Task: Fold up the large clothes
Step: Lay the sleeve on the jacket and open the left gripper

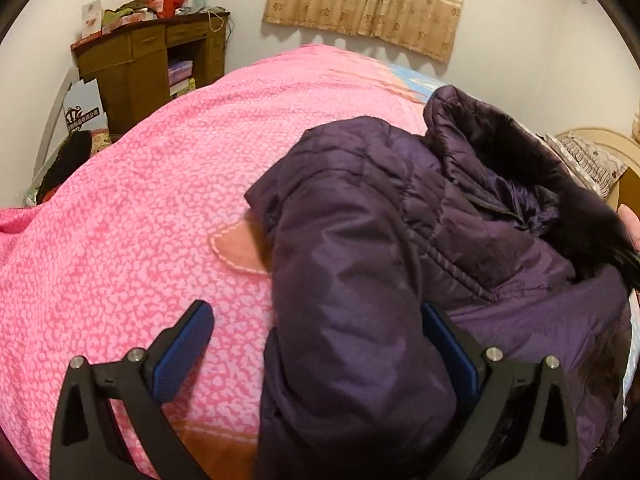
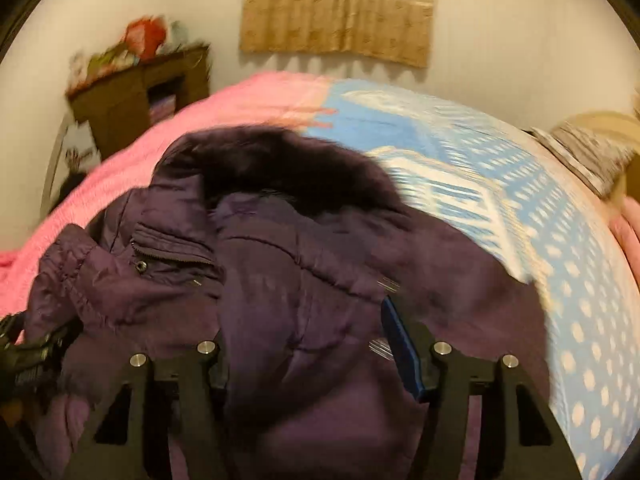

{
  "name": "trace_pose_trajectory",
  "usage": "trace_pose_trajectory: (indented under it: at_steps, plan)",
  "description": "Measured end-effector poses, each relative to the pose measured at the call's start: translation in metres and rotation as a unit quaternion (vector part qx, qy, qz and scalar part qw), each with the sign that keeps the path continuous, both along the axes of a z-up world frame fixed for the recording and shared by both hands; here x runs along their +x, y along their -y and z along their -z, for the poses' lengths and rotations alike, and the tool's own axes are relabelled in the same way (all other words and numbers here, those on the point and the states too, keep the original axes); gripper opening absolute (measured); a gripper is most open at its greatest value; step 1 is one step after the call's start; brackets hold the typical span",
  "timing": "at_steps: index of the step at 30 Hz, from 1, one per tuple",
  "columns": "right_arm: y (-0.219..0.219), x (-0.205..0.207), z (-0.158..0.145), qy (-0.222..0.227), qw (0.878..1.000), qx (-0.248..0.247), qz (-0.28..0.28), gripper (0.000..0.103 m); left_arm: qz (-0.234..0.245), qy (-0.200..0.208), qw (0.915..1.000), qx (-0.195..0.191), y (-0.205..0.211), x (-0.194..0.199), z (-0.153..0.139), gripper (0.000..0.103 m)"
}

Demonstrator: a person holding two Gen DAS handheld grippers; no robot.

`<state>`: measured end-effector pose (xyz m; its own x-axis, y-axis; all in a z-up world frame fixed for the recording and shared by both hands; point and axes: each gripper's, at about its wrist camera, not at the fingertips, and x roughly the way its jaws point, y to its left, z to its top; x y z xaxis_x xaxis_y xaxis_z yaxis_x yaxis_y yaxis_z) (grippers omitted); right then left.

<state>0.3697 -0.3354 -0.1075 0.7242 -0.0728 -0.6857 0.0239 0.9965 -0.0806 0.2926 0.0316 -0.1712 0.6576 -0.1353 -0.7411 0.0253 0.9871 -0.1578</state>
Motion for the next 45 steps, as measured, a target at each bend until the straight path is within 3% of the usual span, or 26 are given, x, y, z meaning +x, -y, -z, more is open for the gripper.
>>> trace_pose_trajectory:
  at_steps: [3, 6, 11, 16, 19, 22, 25, 28, 30, 31, 33, 35, 38, 43, 45]
  plan:
    - [0.047, -0.045, 0.004, 0.004, 0.998, 0.053, 0.028, 0.061, 0.004, 0.003, 1.0, -0.004, -0.005, 0.003, 0.003, 0.103]
    - [0.078, -0.082, 0.026, -0.028, 0.993, 0.106, 0.041, 0.063, -0.001, 0.005, 0.9999, -0.012, -0.008, 0.001, 0.002, 0.103]
    - [0.101, -0.128, 0.013, 0.019, 0.988, 0.134, 0.071, 0.063, -0.006, 0.005, 0.9999, -0.015, -0.013, 0.003, 0.004, 0.103]
    - [0.102, -0.121, -0.009, 0.054, 0.984, 0.165, 0.034, 0.063, -0.012, 0.008, 0.9998, -0.016, -0.013, 0.002, 0.003, 0.103]
    - [0.086, -0.106, -0.018, 0.061, 0.982, 0.179, -0.009, 0.063, -0.025, 0.037, 0.9985, -0.031, -0.022, -0.008, -0.013, 0.103]
    - [0.054, -0.087, -0.017, 0.039, 0.993, 0.109, -0.022, 0.063, -0.055, 0.057, 0.9959, -0.043, -0.029, -0.023, -0.035, 0.103]
    - [0.038, -0.068, 0.001, 0.013, 0.997, 0.07, -0.024, 0.063, -0.032, 0.079, 0.9941, -0.067, -0.013, -0.038, -0.053, 0.103]
    - [0.045, -0.054, 0.029, -0.018, 0.998, 0.066, -0.003, 0.063, 0.008, 0.081, 0.9967, -0.002, 0.023, -0.04, -0.051, 0.103]
    - [0.051, -0.052, 0.043, -0.028, 0.998, 0.063, -0.004, 0.063, 0.014, 0.055, 0.9976, 0.041, 0.039, -0.029, -0.033, 0.103]
    - [0.054, -0.054, 0.047, -0.024, 0.998, 0.062, -0.007, 0.063, 0.014, 0.037, 0.9983, 0.044, 0.041, -0.023, -0.023, 0.103]
    - [0.06, -0.056, 0.05, -0.021, 0.997, 0.075, -0.005, 0.063, 0.007, 0.005, 0.9995, 0.03, 0.034, -0.009, 0.0, 0.103]
    - [0.064, -0.056, 0.054, -0.02, 0.996, 0.083, -0.005, 0.063, 0.002, -0.022, 0.9997, -0.011, 0.021, 0.002, 0.011, 0.103]
    - [0.062, -0.053, 0.055, -0.026, 0.997, 0.071, -0.004, 0.063, 0.002, -0.016, 0.9999, -0.002, 0.023, 0.002, 0.007, 0.103]
    - [0.056, -0.053, 0.054, -0.03, 0.998, 0.049, -0.009, 0.064, -0.017, -0.003, 0.9991, -0.039, 0.005, -0.014, -0.012, 0.103]
    - [0.054, -0.052, 0.053, -0.041, 0.998, 0.032, -0.023, 0.064, -0.012, 0.019, 0.9991, -0.037, 0.0, -0.019, -0.03, 0.103]
